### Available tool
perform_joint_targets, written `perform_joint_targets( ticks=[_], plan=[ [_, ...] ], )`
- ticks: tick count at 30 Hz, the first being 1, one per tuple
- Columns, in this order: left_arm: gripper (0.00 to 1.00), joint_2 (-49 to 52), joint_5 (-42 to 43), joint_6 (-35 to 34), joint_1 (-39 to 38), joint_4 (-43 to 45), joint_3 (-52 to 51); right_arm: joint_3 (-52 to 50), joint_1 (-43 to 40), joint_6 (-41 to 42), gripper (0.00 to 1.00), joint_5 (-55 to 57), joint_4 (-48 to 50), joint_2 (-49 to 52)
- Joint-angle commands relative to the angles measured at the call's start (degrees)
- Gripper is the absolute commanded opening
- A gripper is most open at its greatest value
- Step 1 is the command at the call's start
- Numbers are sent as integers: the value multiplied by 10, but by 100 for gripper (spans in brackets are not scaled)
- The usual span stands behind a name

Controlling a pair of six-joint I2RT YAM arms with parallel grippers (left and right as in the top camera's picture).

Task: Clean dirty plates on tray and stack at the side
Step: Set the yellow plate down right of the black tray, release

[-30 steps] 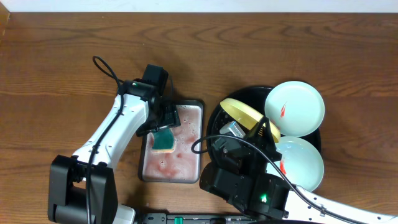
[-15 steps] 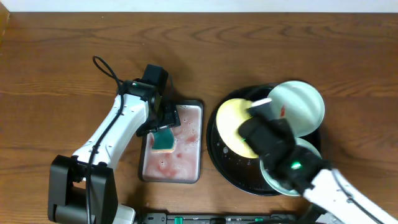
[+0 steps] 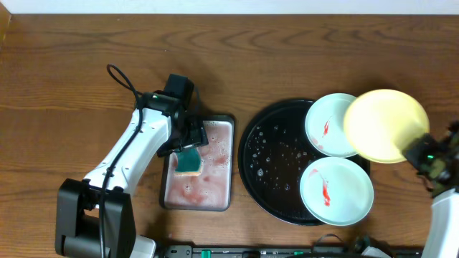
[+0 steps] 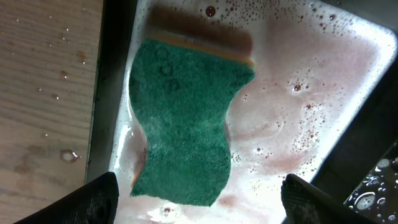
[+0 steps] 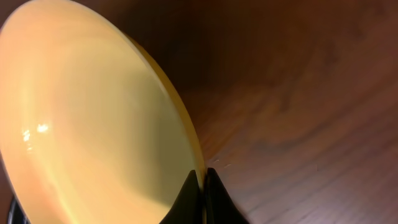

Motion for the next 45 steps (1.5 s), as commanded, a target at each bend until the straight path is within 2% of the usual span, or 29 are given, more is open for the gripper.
perform_joint_targets(
  ticks=[1, 8, 11, 16, 17, 19, 21, 23, 27, 31, 35, 38, 40, 44, 45],
  plan=[
    [84, -1, -1, 3, 2, -2, 1, 7, -106, 20, 1, -103, 13, 62],
    [84, -1, -1, 3, 1, -2, 1, 7, -214, 31, 1, -132, 98, 208],
    [84, -1, -1, 3, 2, -2, 1, 7, -223, 31, 1, -131, 120, 278],
    [84, -1, -1, 3, 2, -2, 1, 7, -218, -31, 1, -131, 133, 346],
    [84, -1, -1, 3, 2, -2, 1, 7, -217, -34, 4, -134, 133, 348],
    [84, -1, -1, 3, 2, -2, 1, 11, -217, -35, 37, -171, 130, 337],
    [84, -1, -1, 3, 1, -2, 1, 14, -218, -47, 60, -217, 131, 310],
    [84, -1, -1, 3, 2, -2, 1, 14, -216, -49, 67, -254, 127, 266],
    [84, -1, -1, 3, 2, -2, 1, 14, -190, -48, 68, -311, 99, 150],
    [84, -1, -1, 3, 2, -2, 1, 14, -127, -75, 66, -292, 10, 37],
    [84, -1, -1, 3, 2, -2, 1, 10, -48, -93, 63, -121, -124, -42],
    [84, -1, -1, 3, 2, -2, 1, -9, 7, -92, 59, -4, -184, -78],
    [84, -1, -1, 3, 2, -2, 1, -27, 29, -79, 58, 15, -175, -85],
    [84, -1, -1, 3, 2, -2, 1, -54, 51, -78, 43, 13, -137, -80],
    [84, -1, -1, 3, 2, -2, 1, -65, 53, -78, 42, 13, -124, -73]
  ],
)
